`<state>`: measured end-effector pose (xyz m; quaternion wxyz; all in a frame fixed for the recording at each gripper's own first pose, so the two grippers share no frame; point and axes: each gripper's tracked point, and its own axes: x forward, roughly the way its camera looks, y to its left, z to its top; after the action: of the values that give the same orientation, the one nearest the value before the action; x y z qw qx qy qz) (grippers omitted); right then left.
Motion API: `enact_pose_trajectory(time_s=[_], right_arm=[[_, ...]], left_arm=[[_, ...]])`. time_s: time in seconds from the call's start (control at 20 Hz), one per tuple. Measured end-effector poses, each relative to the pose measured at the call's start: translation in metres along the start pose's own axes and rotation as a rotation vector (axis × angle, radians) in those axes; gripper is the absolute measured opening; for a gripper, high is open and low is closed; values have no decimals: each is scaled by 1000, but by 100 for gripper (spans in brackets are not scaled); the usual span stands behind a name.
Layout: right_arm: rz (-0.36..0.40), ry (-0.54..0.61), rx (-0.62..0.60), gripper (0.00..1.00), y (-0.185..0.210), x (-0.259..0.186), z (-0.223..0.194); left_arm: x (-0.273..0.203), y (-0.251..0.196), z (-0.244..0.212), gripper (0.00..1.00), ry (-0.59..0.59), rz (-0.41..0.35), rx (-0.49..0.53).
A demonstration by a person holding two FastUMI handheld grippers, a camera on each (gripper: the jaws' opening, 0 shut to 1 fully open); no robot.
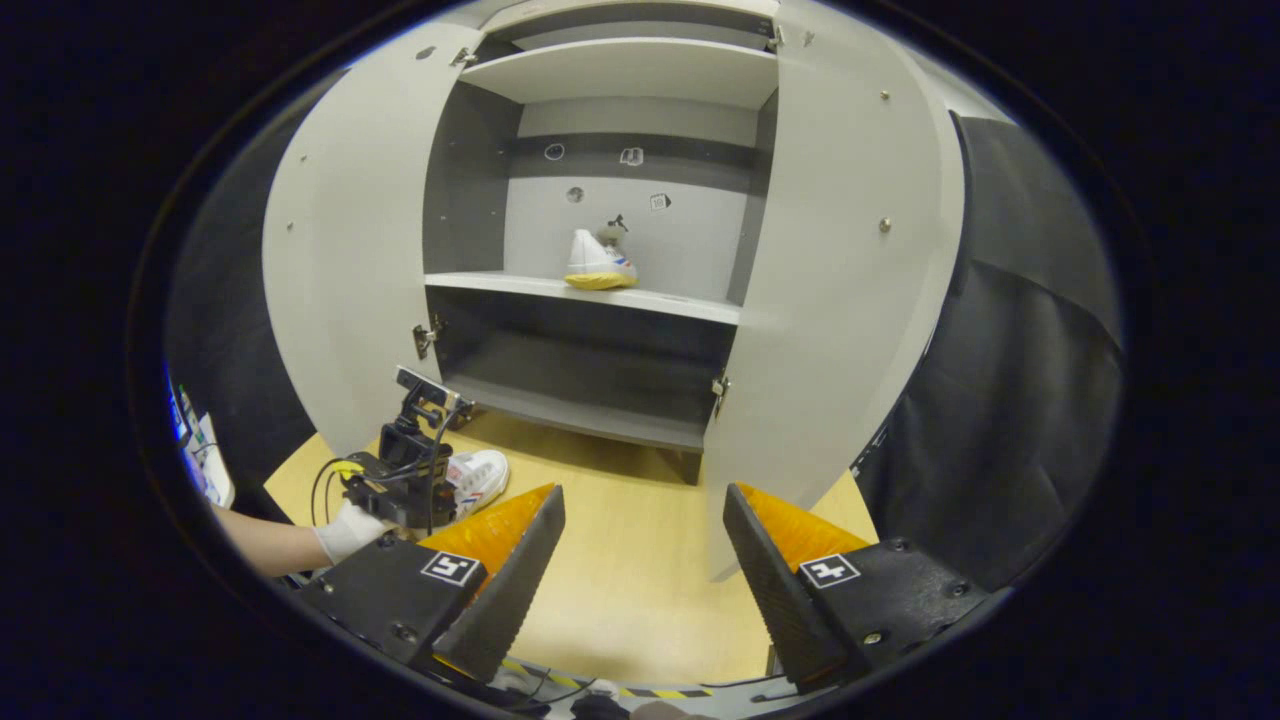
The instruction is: Grab one shoe with the right hand and put it into the shoe cabinet, grab the other shoe with the left hand and put it into the shoe cabinet; then close the right door with the right hand and the left door with the left hand.
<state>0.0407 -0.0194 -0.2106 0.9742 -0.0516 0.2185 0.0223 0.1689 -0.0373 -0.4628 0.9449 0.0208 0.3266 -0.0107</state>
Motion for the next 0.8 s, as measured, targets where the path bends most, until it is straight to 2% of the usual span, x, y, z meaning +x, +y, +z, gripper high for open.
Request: enact_pose_trajectory(time_s=[0.45,0.65,0.8], right_arm=[[35,-127,50,100,5,-22,41],[89,-157,68,100,23,-26,52],[133,-184,64,100,38,-25,63]], left_arm=[[-131,4,131,2,-191,19,12],[-164,11,213,2,-266,36,-37],[-178,15,280,1,-339,60,-29]])
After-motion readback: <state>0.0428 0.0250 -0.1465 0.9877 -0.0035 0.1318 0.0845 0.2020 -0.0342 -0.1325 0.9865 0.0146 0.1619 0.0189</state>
